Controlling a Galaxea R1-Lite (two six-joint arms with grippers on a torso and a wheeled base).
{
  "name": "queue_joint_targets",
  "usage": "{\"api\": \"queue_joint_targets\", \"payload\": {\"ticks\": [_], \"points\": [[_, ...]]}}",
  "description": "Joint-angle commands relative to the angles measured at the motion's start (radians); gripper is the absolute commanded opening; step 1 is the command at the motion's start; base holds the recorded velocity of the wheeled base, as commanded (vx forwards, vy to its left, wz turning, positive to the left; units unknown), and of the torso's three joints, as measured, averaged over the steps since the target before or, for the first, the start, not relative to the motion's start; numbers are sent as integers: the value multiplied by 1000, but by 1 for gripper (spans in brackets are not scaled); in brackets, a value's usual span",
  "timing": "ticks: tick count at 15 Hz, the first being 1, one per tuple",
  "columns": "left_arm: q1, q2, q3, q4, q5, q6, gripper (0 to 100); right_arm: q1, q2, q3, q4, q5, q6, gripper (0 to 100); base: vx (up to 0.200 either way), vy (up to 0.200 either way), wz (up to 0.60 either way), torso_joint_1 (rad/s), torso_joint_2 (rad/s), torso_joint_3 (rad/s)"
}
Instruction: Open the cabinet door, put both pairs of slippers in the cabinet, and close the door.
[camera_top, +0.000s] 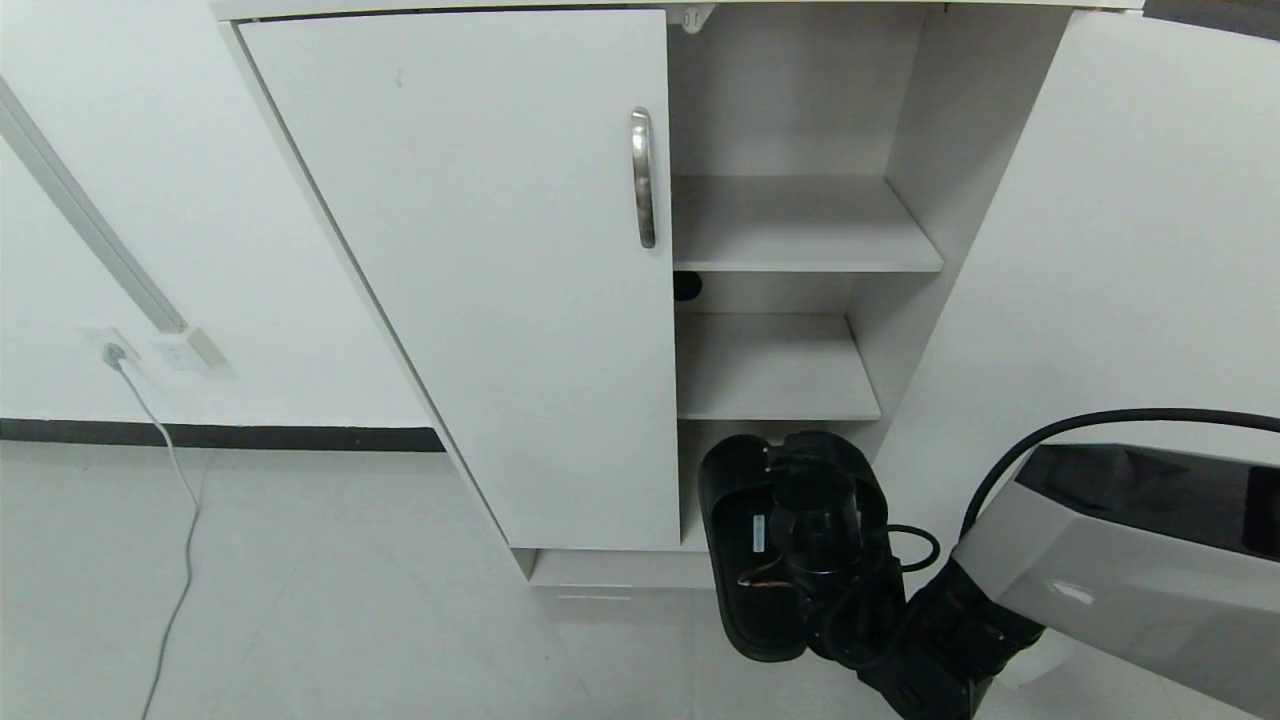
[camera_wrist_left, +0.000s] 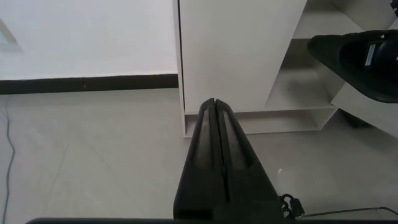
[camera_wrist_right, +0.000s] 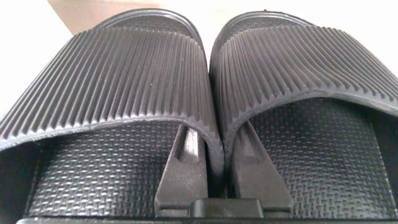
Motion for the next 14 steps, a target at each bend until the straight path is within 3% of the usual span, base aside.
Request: {"api": "queue_joint_targets", "payload": {"ticks": [1, 3, 6, 14], "points": [[0, 2, 0, 0, 3, 0, 0, 6, -10, 15, -88, -8, -35, 0, 0, 0, 0, 0, 0, 0], [0, 2, 0, 0, 3, 0, 0, 1, 5, 37, -169, -5, -91, 0, 0, 0, 0, 0, 0, 0], [0, 0, 0, 0, 1, 0, 0, -2, 11, 32, -176, -5, -92, 0, 0, 0, 0, 0, 0, 0], [0, 2, 0, 0, -2, 0, 0, -8, 22, 27, -173, -4, -94, 0, 200, 0, 0, 2, 5, 2]]}}
